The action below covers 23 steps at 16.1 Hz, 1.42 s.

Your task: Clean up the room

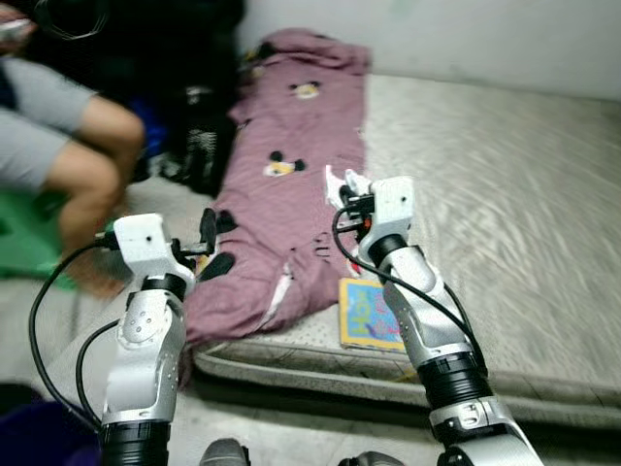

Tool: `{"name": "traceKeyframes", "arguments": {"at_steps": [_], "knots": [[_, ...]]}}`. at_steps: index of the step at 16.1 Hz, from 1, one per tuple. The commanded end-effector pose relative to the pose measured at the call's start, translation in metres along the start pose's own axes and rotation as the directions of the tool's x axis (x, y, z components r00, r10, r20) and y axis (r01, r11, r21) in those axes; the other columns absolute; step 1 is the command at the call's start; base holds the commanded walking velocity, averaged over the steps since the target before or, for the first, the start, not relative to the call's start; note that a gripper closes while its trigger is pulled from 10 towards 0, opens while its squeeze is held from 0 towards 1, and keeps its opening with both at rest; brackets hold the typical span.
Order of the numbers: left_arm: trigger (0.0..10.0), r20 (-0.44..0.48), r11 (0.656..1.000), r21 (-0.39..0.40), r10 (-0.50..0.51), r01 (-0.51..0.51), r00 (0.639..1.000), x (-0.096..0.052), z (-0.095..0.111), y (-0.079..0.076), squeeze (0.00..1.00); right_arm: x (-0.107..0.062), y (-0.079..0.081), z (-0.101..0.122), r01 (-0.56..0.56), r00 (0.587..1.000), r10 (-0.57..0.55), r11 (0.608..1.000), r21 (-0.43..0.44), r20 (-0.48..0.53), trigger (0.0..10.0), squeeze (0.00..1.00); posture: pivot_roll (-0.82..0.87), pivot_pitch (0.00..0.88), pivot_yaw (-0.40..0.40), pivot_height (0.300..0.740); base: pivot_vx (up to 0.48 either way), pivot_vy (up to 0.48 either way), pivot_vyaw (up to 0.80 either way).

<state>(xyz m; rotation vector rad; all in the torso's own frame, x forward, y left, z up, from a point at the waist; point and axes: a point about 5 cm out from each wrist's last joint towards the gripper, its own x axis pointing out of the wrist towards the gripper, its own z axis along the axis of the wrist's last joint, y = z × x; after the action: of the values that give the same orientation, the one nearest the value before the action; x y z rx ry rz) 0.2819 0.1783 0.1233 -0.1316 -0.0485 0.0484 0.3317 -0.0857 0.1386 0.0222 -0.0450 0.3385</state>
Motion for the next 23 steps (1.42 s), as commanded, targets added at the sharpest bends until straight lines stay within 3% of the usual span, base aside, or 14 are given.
{"name": "traceKeyframes", "arguments": {"at_steps": [1,23], "knots": [[10.0,0.009,1.000,0.014,0.004,-0.004,1.000,0.0008,0.0009,0.0014,0.00,0.0025,-0.0011,0.0063,-0.003,1.000,0.003,1.000,-0.011,0.022,10.0,0.00,-0.05,0.000,-0.037,0.740,0.000,0.000,0.80],[10.0,0.012,0.998,0.034,0.048,-0.048,0.999,0.0053,0.0000,0.0028,0.00,0.0051,0.0003,0.0079,-0.009,0.999,0.010,1.000,-0.030,0.041,10.0,0.00,-0.05,0.000,-0.024,0.740,0.000,0.000,0.80]]}}
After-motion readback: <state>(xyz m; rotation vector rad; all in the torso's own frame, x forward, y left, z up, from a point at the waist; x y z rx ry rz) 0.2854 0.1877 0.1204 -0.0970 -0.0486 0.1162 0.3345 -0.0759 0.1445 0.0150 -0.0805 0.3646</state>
